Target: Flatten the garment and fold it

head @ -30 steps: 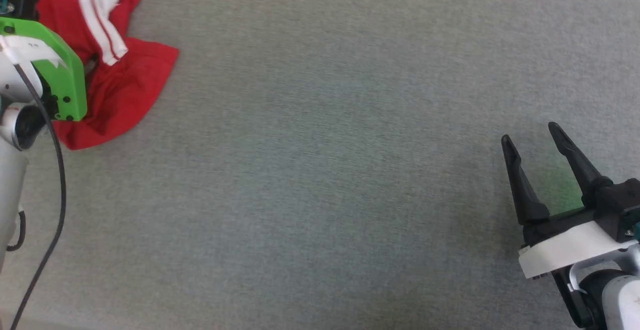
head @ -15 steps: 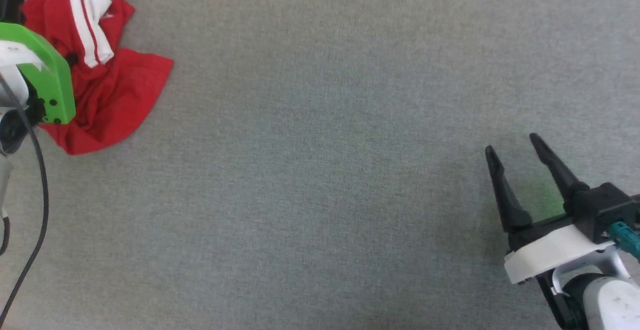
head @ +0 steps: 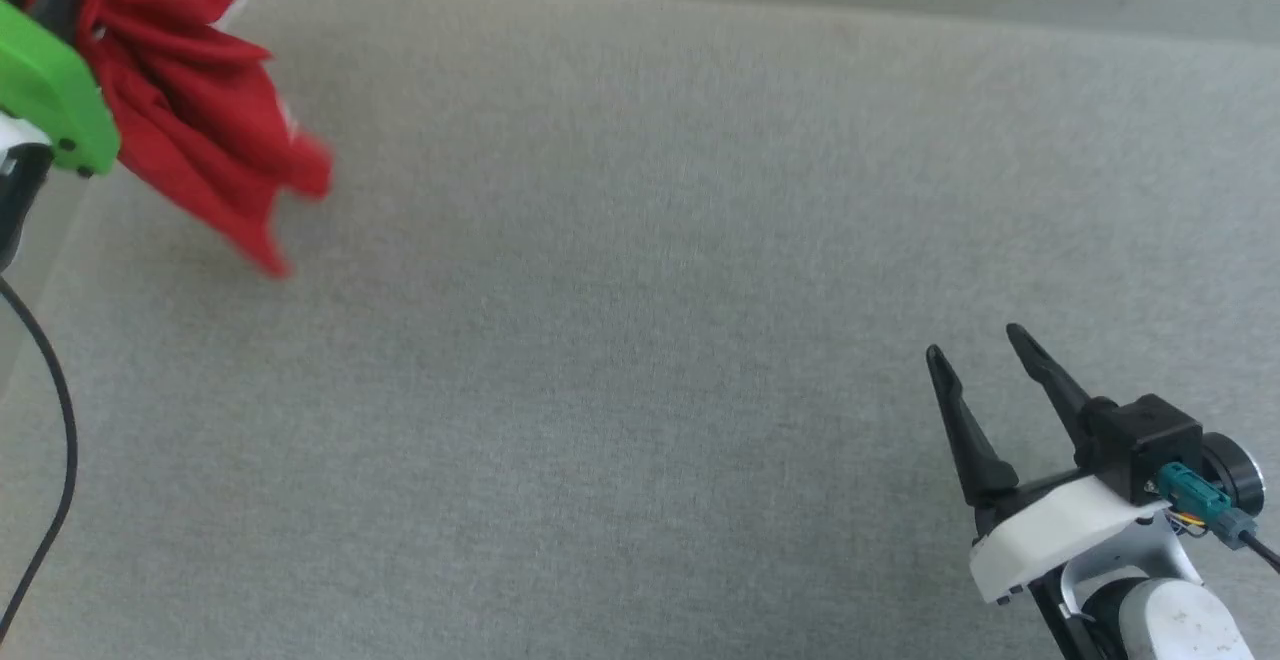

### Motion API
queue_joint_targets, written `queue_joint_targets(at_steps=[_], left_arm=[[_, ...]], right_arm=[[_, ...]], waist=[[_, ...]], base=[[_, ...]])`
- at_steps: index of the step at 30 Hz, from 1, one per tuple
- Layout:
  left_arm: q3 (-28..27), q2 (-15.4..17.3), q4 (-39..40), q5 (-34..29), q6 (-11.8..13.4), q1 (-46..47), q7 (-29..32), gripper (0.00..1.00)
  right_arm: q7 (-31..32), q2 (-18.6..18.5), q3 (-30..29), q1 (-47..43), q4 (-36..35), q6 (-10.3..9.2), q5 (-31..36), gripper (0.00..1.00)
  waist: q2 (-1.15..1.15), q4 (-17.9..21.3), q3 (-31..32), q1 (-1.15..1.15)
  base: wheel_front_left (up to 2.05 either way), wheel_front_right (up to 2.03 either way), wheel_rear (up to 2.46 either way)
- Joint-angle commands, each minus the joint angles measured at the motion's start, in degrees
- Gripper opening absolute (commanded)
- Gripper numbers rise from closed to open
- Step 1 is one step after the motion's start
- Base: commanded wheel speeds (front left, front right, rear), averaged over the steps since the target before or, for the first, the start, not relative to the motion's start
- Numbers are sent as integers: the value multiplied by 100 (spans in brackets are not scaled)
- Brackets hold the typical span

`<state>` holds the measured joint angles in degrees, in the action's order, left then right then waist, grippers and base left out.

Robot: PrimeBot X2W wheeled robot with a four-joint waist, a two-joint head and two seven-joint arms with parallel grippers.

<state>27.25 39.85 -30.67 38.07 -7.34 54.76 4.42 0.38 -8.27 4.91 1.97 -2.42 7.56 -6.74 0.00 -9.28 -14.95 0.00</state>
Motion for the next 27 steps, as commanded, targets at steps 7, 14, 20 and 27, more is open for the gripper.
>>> queue_joint_targets(at_steps=[7, 14, 20, 27], left_arm=[[573, -192, 1143, 120, -14, 82, 267, 0], [1092, -693, 2105, 315, 236, -410, 943, 0], [1686, -1408, 2319, 230, 695, -1044, 1123, 0], [2329, -2359, 1878, 181, 1101, -1655, 1167, 38]], right_arm=[[-98, 57, -76, -92, 115, -8, -64, 100], [-139, 87, -83, -11, 96, -8, -56, 100], [-204, 112, -90, 66, 87, -8, 21, 100], [-353, 234, -188, 244, 159, -8, 123, 100]], waist=[[0, 291, 879, 0], [0, 737, 912, 0], [0, 1223, 752, 0], [0, 1687, 459, 0]], base=[[0, 0, 0], [0, 0, 0], [0, 0, 0], [0, 0, 0]])
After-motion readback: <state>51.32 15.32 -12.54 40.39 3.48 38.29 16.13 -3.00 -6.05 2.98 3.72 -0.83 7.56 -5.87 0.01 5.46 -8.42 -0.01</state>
